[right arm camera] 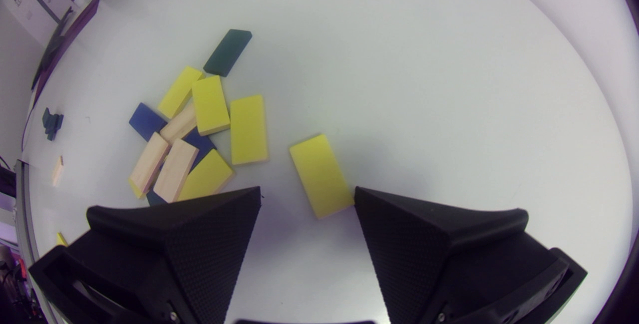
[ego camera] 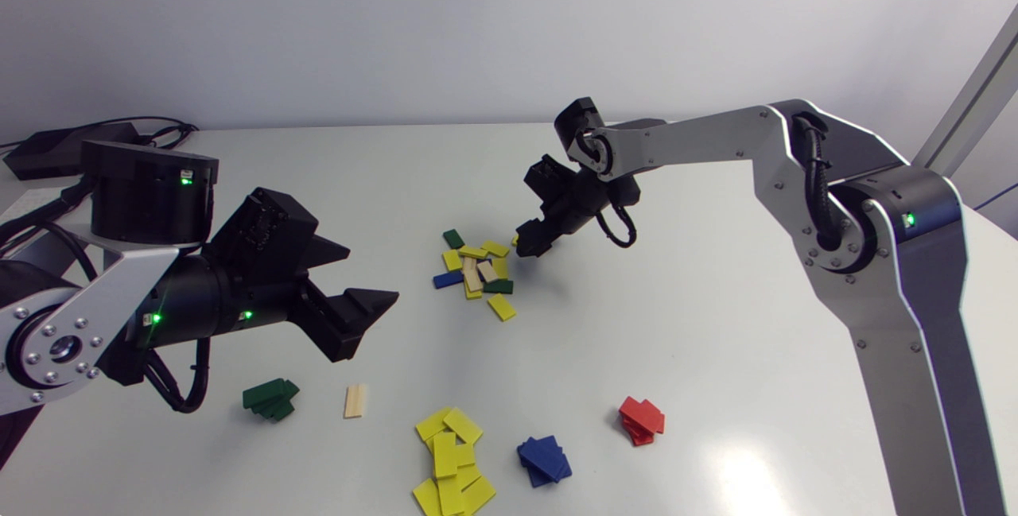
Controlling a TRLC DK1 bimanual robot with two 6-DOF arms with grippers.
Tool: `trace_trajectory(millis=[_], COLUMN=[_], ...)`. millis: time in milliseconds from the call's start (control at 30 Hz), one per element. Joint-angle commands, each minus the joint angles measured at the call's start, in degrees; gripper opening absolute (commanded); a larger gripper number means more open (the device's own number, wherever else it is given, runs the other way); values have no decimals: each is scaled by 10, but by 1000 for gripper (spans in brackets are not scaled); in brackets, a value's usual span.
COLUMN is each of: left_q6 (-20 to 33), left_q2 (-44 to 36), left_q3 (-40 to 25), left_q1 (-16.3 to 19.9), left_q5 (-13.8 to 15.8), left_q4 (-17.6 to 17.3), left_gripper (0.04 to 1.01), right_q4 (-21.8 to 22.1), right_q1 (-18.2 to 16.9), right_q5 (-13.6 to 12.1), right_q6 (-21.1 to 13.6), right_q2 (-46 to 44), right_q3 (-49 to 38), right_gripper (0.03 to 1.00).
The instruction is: Take domino bricks one by one from the mixed stack on the table and place each onto the existing stack of the same color.
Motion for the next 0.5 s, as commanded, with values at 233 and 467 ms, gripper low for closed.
trace_trajectory(millis=[233, 467], left_q6=[-11, -10], left_q2=[-5, -5], left_q3=[-11, -13], left_q1=[0, 0], left_q5=[6, 6], left_q4=[-2, -1], left_gripper=[995, 995], right_q4=[-10, -6], right_q1=[0, 2], right_q5=[-3, -2], right_q6=[-12, -12], right_q2=[15, 15], right_q3=[-1, -11], right_gripper=[364, 323])
